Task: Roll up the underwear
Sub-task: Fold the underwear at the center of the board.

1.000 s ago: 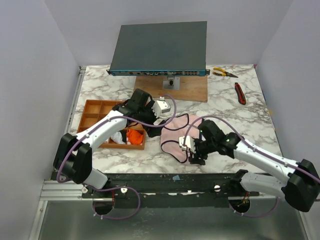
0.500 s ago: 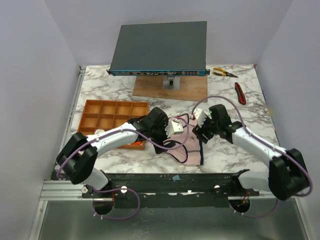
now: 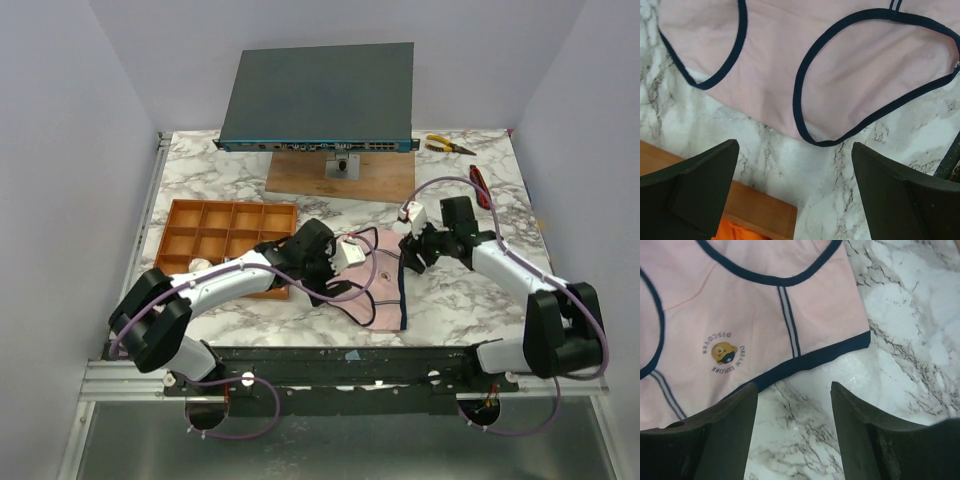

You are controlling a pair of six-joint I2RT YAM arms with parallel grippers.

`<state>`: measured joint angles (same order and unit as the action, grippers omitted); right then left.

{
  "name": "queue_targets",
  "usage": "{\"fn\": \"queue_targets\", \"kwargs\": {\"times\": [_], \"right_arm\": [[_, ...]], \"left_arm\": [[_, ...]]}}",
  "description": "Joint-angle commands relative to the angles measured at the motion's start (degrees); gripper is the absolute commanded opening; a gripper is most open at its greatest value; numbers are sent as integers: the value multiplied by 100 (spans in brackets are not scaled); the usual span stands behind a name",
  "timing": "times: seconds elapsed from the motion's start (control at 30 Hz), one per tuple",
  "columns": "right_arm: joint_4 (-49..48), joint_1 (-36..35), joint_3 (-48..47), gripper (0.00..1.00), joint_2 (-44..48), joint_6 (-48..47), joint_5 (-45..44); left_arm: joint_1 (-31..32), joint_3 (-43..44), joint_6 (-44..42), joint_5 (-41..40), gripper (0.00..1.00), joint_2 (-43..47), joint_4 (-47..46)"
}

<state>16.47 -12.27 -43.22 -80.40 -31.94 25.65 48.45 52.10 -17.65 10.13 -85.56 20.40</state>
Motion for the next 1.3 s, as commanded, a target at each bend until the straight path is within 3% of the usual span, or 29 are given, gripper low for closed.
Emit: {"fn": "queue_targets", "kwargs": {"times": [0.0, 0.13, 0.23, 0.33, 0.57, 1.27], "right_arm": [[869, 59, 242, 63, 890, -1345, 959], [2326, 3, 184, 61, 1137, -2441, 1531], [2768, -328, 358, 61, 1449, -2819, 1372], [2937, -917, 591, 61, 1646, -2967, 1040], [2827, -1725, 1024, 59, 1866, -3205, 742], [1978, -2007, 1571, 53, 2204, -2790, 342]], "left_arm": [[-372, 2, 10, 333, 99, 531, -150], [-620, -72, -238, 773, 99, 619, -11], [-1006, -113, -207, 1547, 99, 729, 89], [-1491, 479, -527, 1989, 99, 446, 822], [-1840, 1182, -1327, 1655, 99, 127, 1853], [-1900, 1147, -1273, 1531, 99, -148, 1774]]}}
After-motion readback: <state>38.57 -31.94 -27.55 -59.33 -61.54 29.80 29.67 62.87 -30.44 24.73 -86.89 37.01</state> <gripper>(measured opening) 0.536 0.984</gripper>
